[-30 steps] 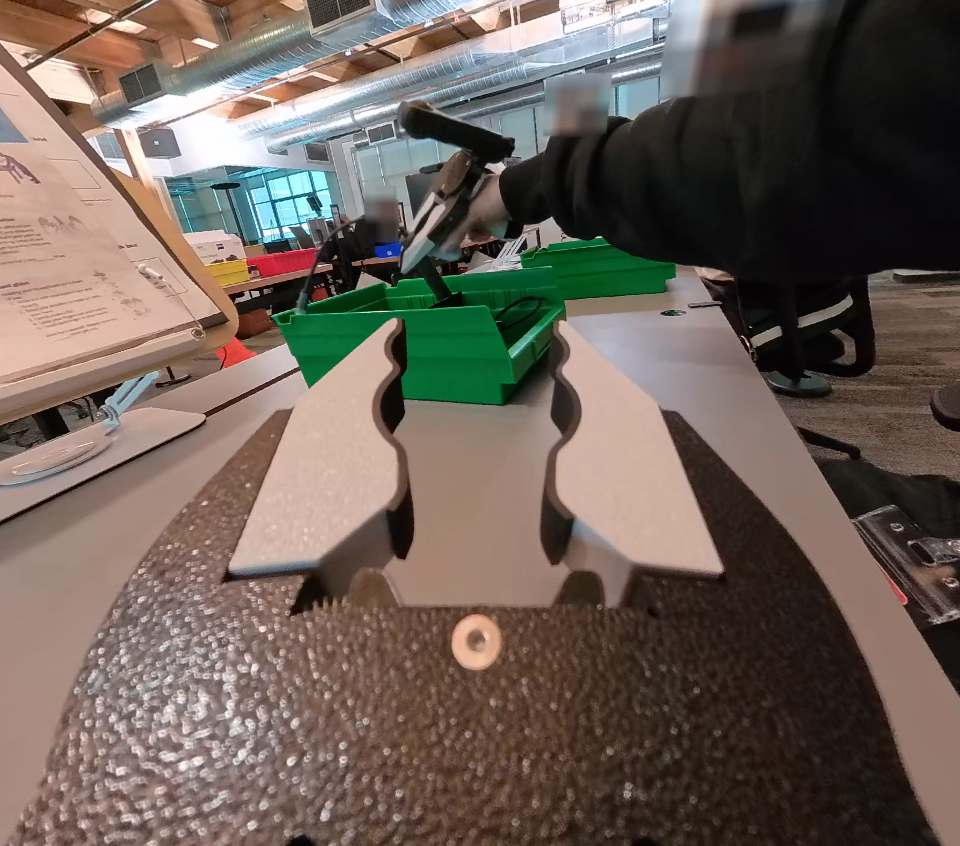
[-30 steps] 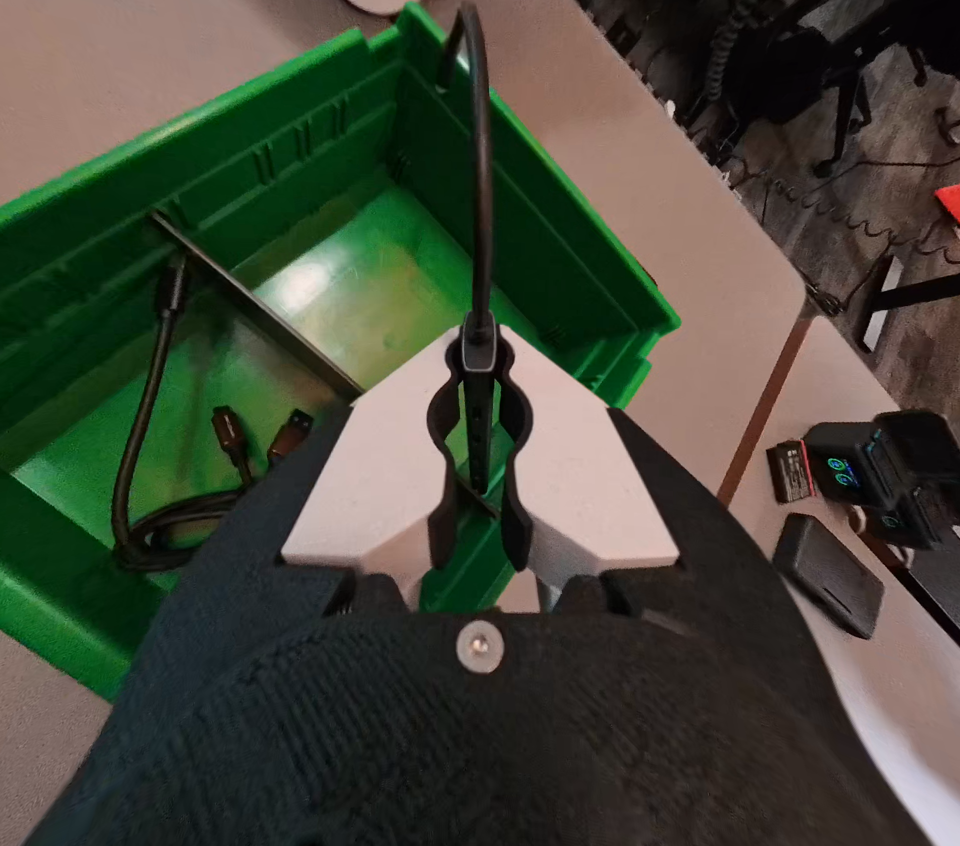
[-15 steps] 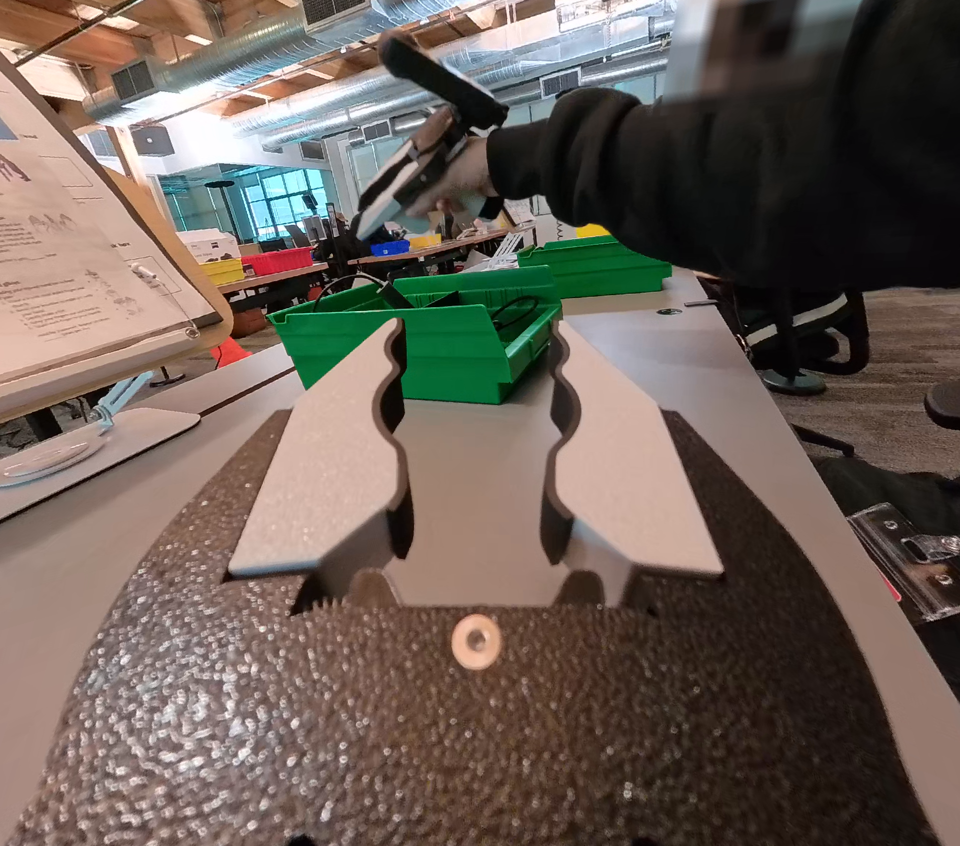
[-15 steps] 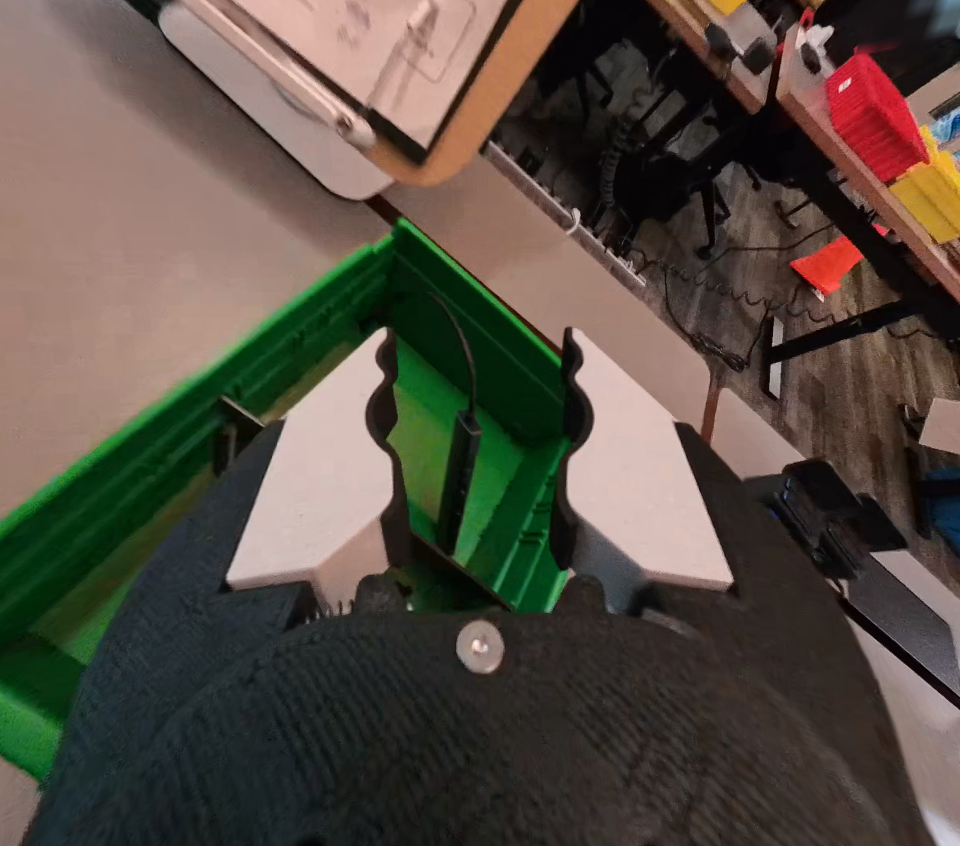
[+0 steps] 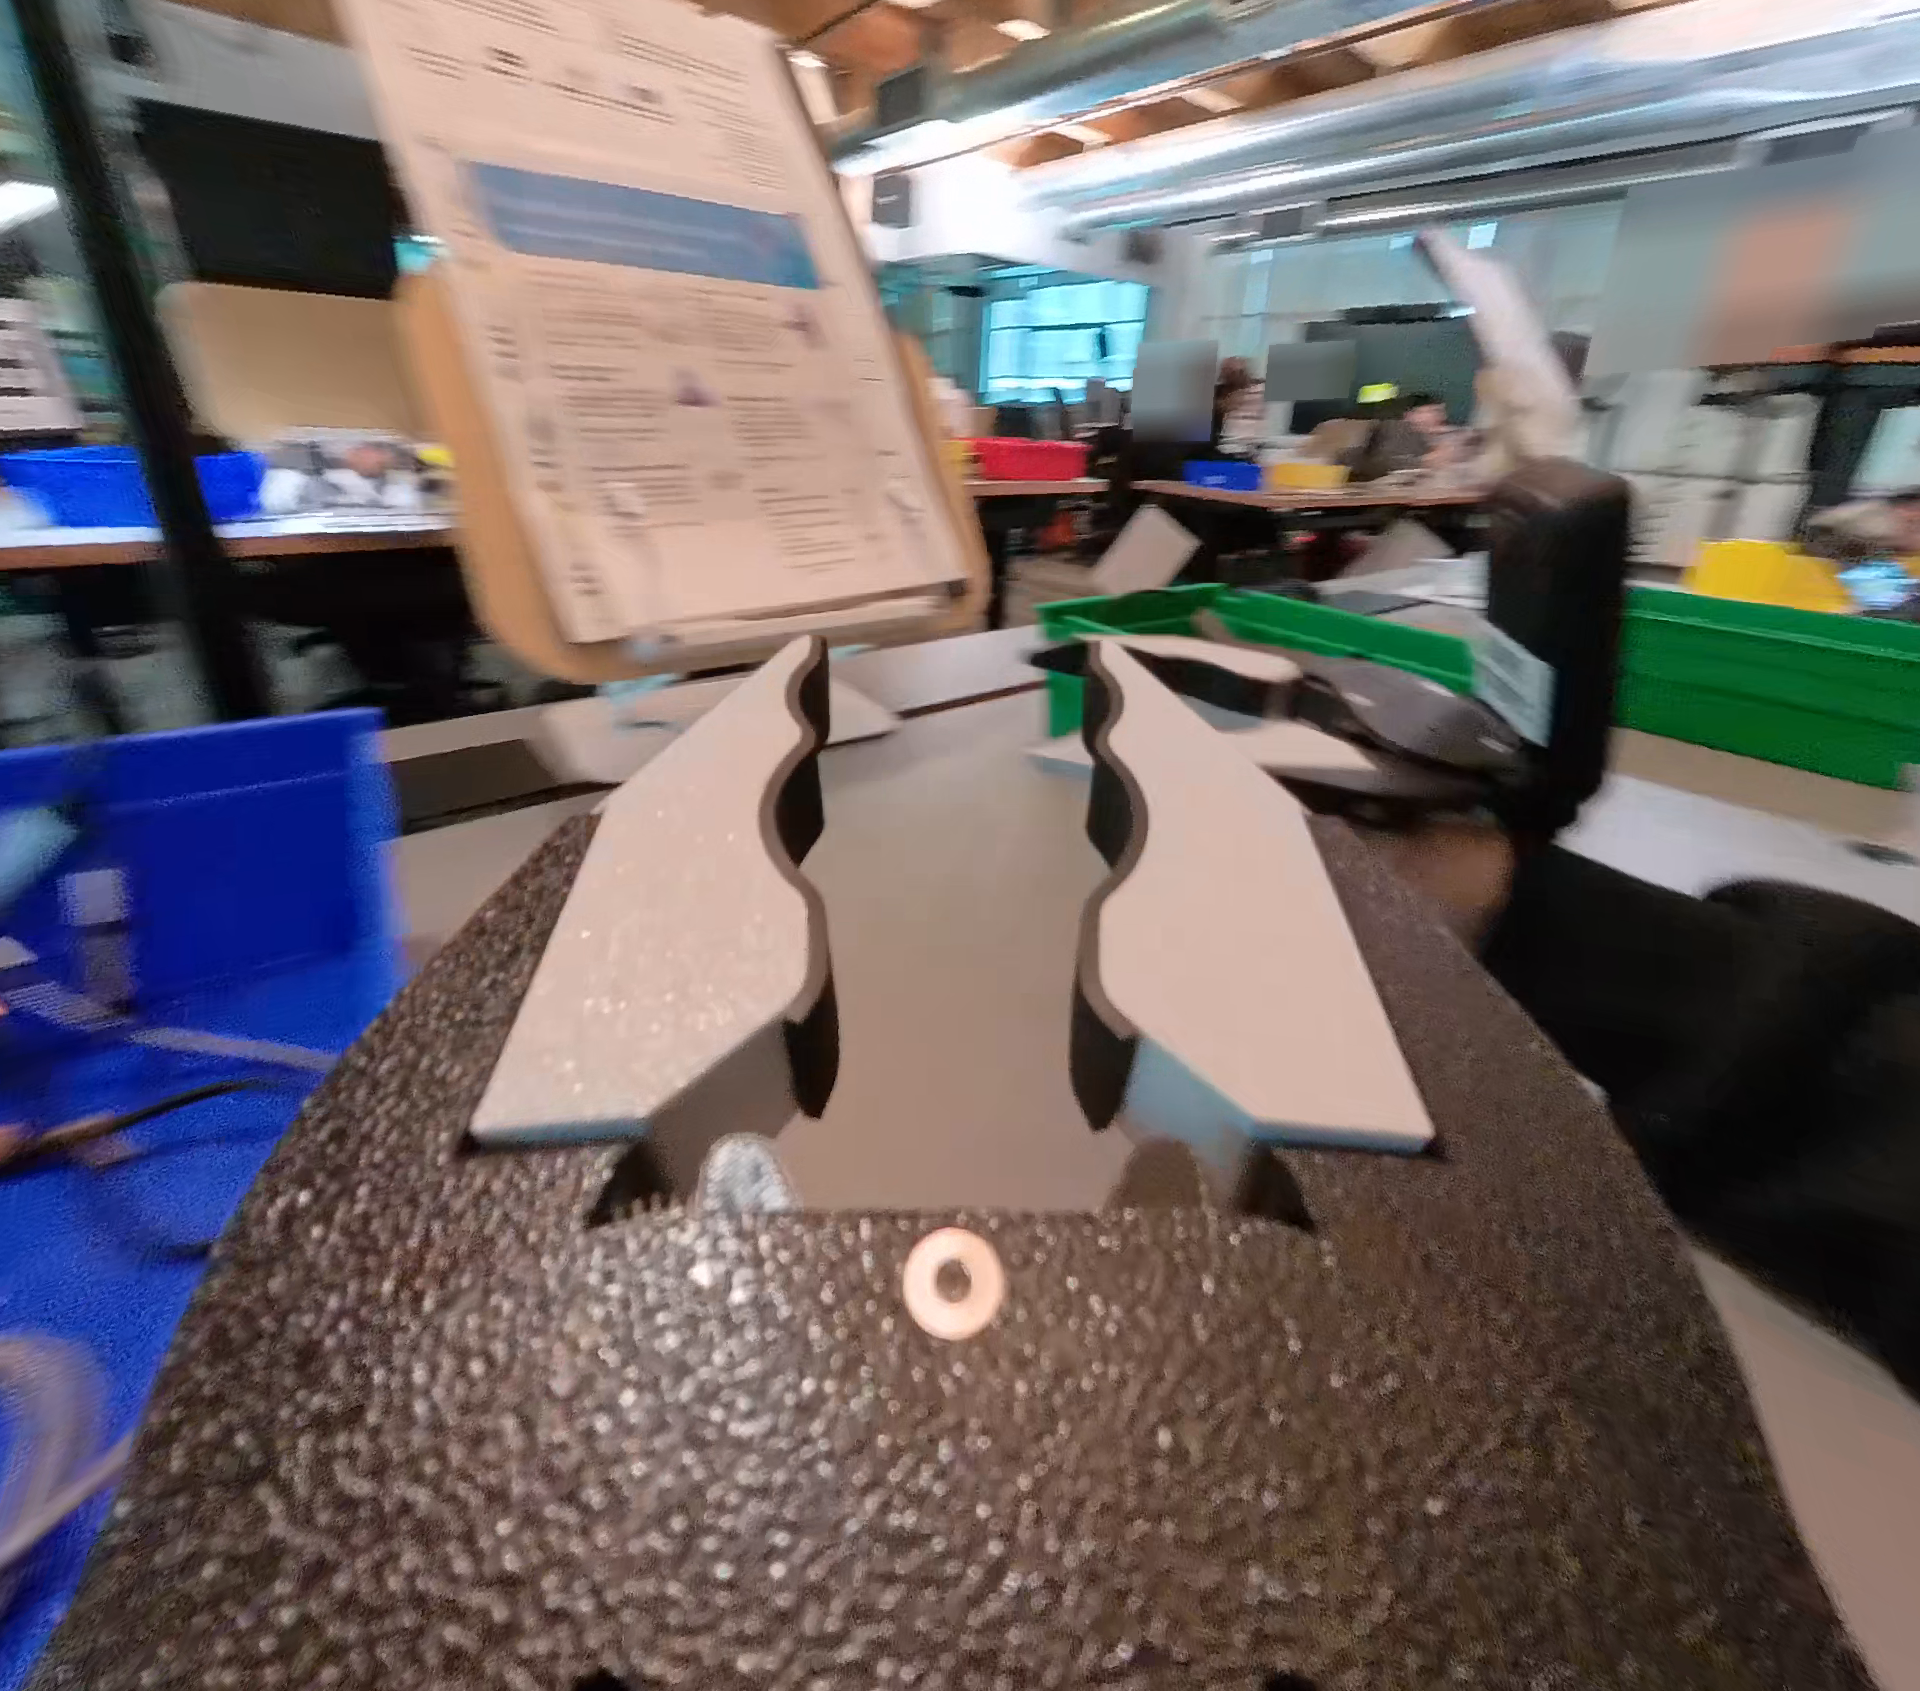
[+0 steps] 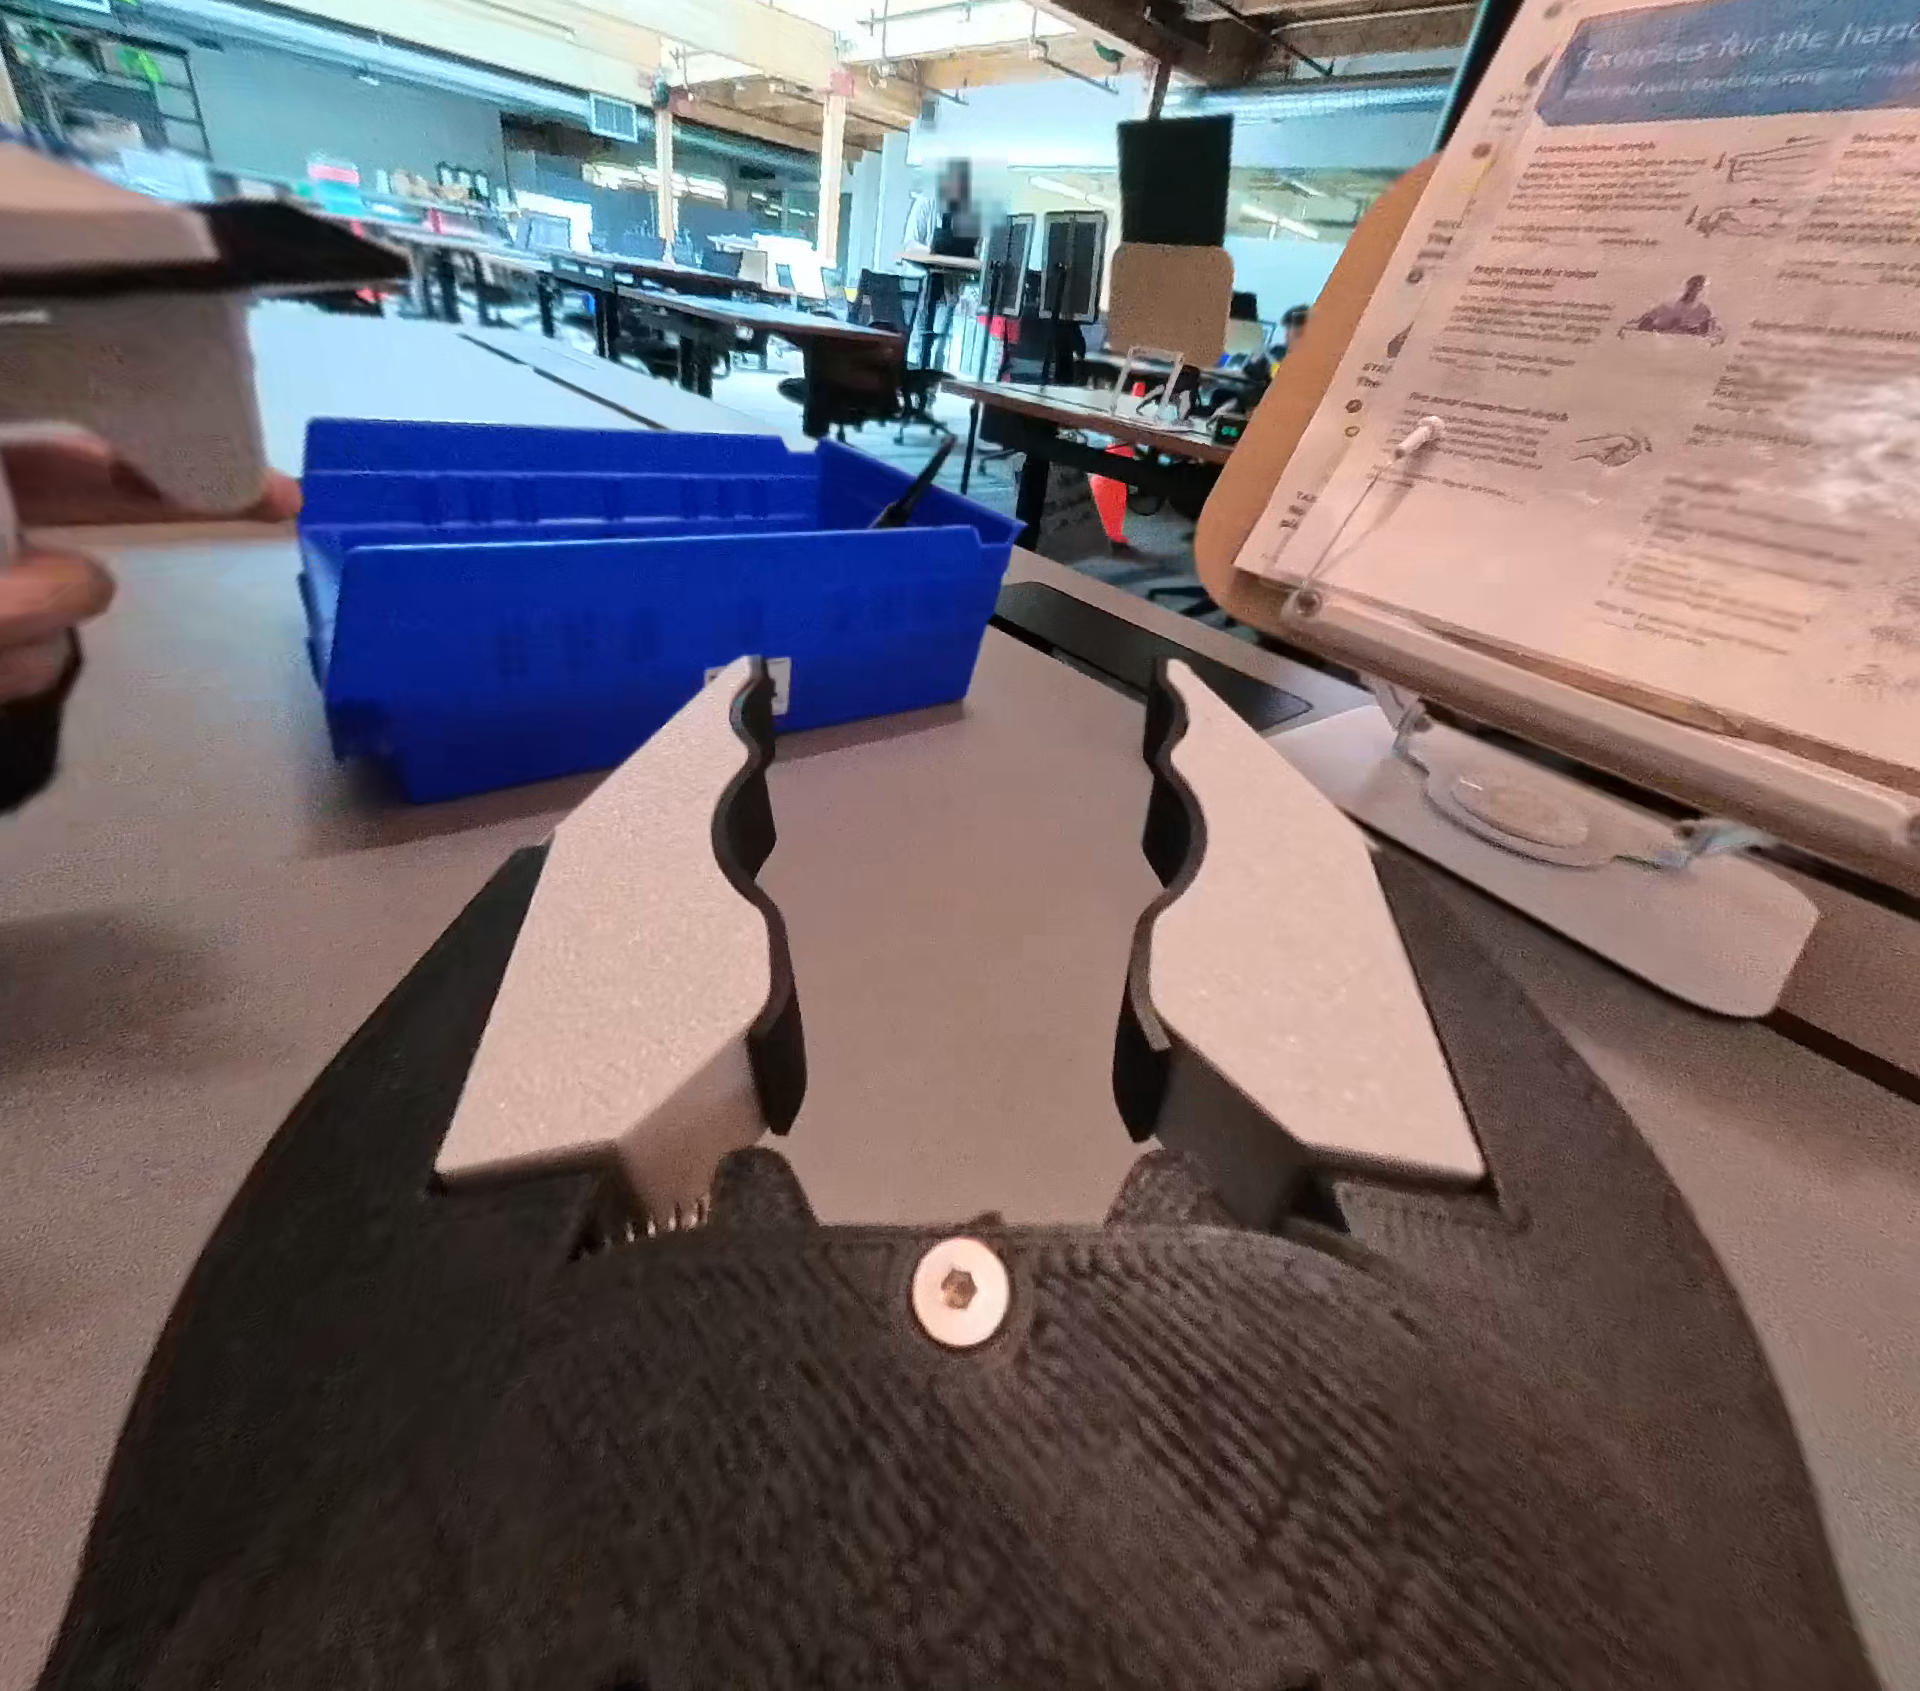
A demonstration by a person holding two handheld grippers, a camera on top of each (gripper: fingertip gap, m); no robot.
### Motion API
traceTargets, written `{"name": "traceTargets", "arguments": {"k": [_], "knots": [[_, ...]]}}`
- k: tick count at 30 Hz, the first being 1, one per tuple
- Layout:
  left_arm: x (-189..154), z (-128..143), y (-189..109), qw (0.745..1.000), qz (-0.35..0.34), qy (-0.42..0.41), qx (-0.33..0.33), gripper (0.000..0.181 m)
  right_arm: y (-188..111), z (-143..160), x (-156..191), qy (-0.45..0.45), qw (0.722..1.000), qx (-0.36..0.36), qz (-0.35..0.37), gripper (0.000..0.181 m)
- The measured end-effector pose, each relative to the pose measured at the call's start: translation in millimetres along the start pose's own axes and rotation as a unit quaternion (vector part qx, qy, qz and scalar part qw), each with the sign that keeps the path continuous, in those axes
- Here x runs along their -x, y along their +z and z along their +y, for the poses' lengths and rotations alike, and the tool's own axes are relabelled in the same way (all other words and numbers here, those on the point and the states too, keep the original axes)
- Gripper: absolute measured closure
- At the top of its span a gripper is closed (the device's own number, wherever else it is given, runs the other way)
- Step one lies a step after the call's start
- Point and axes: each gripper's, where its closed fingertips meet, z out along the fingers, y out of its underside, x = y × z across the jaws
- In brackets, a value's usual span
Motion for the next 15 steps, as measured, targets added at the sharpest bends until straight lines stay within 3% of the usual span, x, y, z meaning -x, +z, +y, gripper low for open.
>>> {"name": "traceTargets", "arguments": {"k": [3, 4, 6, 10, 13, 15], "knots": [[57.5, -20.6, -26.2, 0.995, -0.082, 0.046, 0.026, 0.142, -7.4, 9.4, 11.5, -0.032, 0.999, 0.001, -0.027, 0.111], [76.1, -22.1, -31.3, 0.992, -0.093, 0.067, 0.047, 0.150, -11.1, 11.9, 11.3, -0.046, 0.999, 0.000, -0.028, 0.112], [124.8, -16.8, -32.5, 0.979, -0.125, 0.120, 0.110, 0.150, -15.6, 14.6, 10.8, -0.025, 0.999, -0.006, -0.035, 0.113], [228.1, 15.0, -8.7, 0.930, -0.151, 0.224, 0.251, 0.132, -14.0, 12.7, 10.0, -0.002, 0.999, -0.019, -0.039, 0.114], [274.4, 56.2, 20.0, 0.895, -0.113, 0.251, 0.351, 0.126, -11.2, 18.0, 12.3, -0.011, 0.999, -0.006, -0.043, 0.114], [296.7, 85.4, 32.4, 0.855, -0.095, 0.286, 0.421, 0.125, -11.3, 17.0, 12.3, -0.009, 0.999, -0.009, -0.044, 0.114]]}}
